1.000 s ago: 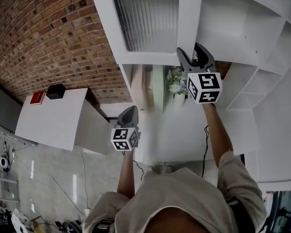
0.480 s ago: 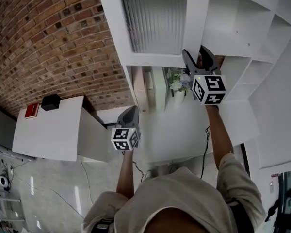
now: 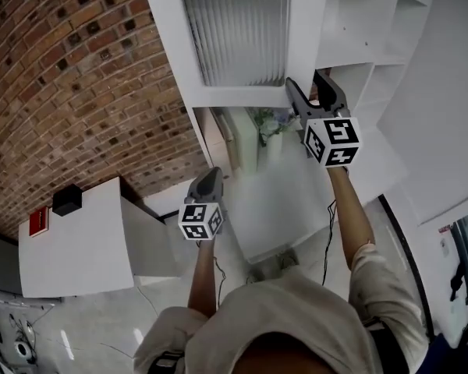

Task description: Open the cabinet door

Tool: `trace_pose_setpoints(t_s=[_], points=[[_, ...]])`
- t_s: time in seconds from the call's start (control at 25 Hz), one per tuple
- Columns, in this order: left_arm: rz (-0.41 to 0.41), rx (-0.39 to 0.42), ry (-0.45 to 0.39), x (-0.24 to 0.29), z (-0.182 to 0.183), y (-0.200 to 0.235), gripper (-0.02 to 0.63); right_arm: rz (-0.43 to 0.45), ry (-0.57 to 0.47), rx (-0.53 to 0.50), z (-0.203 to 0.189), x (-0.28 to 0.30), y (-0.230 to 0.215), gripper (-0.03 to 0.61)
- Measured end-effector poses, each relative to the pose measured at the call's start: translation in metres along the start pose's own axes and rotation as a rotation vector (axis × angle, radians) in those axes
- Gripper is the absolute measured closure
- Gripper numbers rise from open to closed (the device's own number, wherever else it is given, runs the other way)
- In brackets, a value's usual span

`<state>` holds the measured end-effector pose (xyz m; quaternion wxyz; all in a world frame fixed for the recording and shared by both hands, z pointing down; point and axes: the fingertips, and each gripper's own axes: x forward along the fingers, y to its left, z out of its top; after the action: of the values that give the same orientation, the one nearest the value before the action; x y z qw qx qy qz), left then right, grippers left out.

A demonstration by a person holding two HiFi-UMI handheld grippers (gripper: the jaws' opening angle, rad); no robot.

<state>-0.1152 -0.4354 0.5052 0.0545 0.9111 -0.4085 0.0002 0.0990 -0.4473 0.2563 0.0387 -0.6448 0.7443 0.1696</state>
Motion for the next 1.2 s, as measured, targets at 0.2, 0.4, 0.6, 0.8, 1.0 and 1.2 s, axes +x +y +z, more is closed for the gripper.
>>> trace_pose_setpoints(t_s=[0.2,0.4,0.6,0.8,1.0,1.2], points=[[-0.043,-0.008,0.009,-0.007,-0.001,-0.009,0.588,-0.038,0.015,-0.014,0.007,-0.012,0.004,0.345],[-0.035,-0.006,0.006,-0.01,0.002,-0.017,0.588,-0.028,0.02,-0.032,0.009,-0.018,0.008,0.359],[-0.021,0.003,0.013,-0.02,0.005,-0.038,0.587,-0.007,0.019,-0.024,0.011,-0.025,0.008,0.376],[-0.002,-0.002,0.03,-0.038,-0.004,-0.049,0.587,0.013,0.01,-0.019,0.017,-0.033,0.012,0.377],[0.001,0.0,0.026,-0.048,-0.004,-0.046,0.588,-0.004,0.006,-0.016,0.019,-0.038,0.016,0.38],[-0.032,0.0,0.015,-0.049,-0.001,-0.037,0.586,-0.046,0.014,-0.02,0.019,-0.043,0.021,0.38]])
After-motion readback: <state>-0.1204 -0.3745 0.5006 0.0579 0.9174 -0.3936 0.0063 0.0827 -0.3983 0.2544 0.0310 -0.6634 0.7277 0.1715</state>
